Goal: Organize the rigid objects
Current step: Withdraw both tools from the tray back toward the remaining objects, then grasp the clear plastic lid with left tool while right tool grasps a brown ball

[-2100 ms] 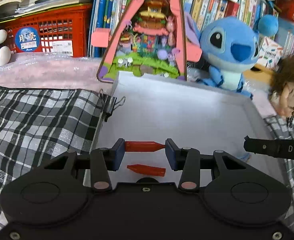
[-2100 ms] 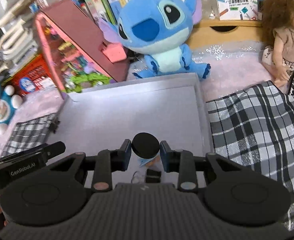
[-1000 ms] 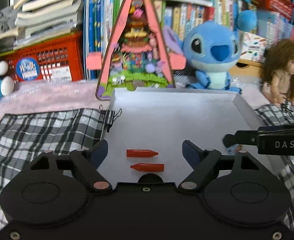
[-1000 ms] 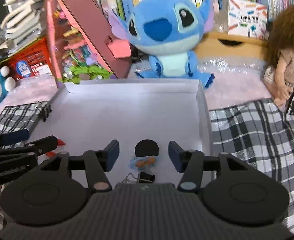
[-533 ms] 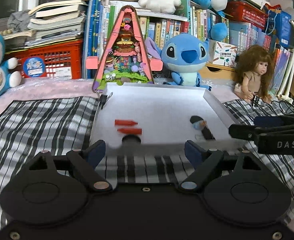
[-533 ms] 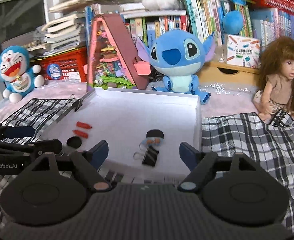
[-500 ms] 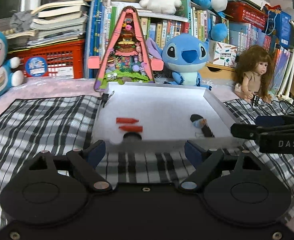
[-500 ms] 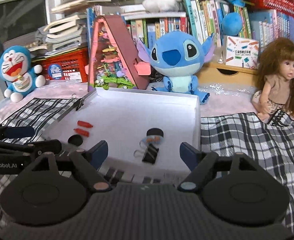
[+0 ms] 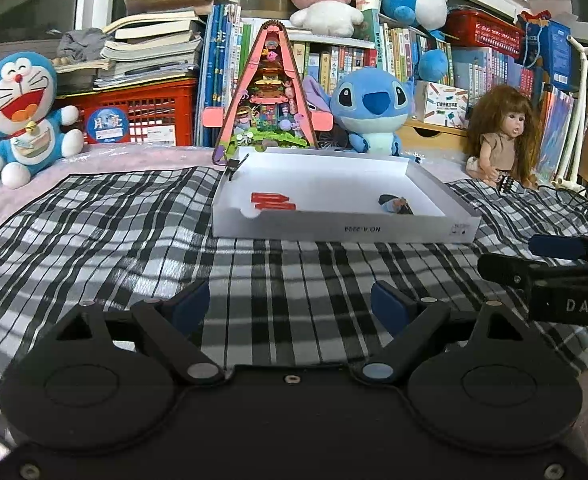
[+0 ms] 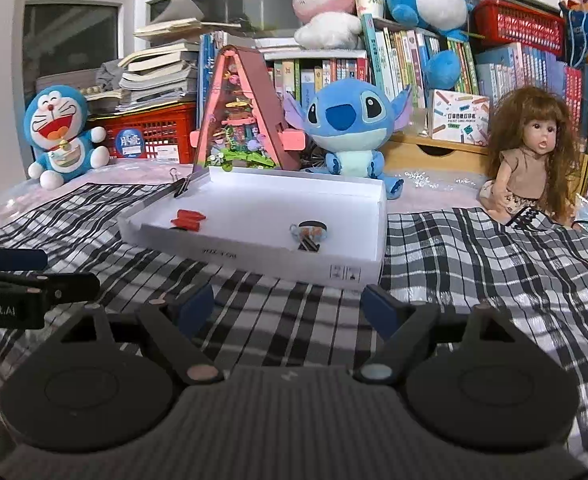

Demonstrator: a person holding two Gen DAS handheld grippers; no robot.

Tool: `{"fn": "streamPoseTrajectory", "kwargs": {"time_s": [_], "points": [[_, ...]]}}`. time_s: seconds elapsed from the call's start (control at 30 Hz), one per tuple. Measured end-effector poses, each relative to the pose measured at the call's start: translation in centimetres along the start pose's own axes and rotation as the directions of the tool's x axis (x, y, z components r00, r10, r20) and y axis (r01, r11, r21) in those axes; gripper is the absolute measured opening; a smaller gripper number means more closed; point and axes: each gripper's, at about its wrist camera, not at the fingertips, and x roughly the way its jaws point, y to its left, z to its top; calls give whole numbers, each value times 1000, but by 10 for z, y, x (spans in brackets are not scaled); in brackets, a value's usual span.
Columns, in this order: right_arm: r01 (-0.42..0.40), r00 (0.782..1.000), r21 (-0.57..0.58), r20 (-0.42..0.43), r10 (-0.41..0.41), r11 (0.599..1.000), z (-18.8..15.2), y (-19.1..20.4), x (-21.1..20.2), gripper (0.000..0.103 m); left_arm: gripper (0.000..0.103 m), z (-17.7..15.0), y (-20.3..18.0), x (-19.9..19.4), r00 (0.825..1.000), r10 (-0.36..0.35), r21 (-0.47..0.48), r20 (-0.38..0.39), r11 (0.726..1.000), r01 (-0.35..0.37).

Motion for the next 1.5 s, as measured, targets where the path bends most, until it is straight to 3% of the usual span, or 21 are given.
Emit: {"fn": "streamPoseTrajectory", "kwargs": {"time_s": [0.47,0.73,0.97,1.13,1.27,1.37,1.43,1.47,1.5], "points": [[-9,998,0,64,9,1000,-53,14,-35,92,88,-37,-2,-26,997,53,32,48,998,-55],[11,997,18,75,-12,1000,-70,10,-45,92,87,-48,8,-33,998,34,27,46,999,-35],[36,997,32,71,-38,999,-79,3,-52,89,79,-56,17,-34,997,67,21,37,997,-68],[45,998,45,45,-47,998,-83,0,-52,73,69,-59,20,-31,997,73,13,14,997,-74],[57,998,49,37,-59,997,-85,0,-50,67,63,-60,20,-28,996,84,8,6,996,-84],[64,997,48,37,-66,997,-85,1,-51,57,52,-59,21,-25,996,85,7,10,996,-85],[66,997,49,34,-67,997,-85,0,-51,45,38,-58,22,-23,997,77,2,8,997,-77],[67,997,52,28,-69,996,-85,-1,-50,38,25,-57,23,-22,997,73,0,3,997,-73],[74,997,54,17,-75,996,-84,-1,-49,24,26,-56,24,-20,998,70,-2,-2,998,-70]]}}
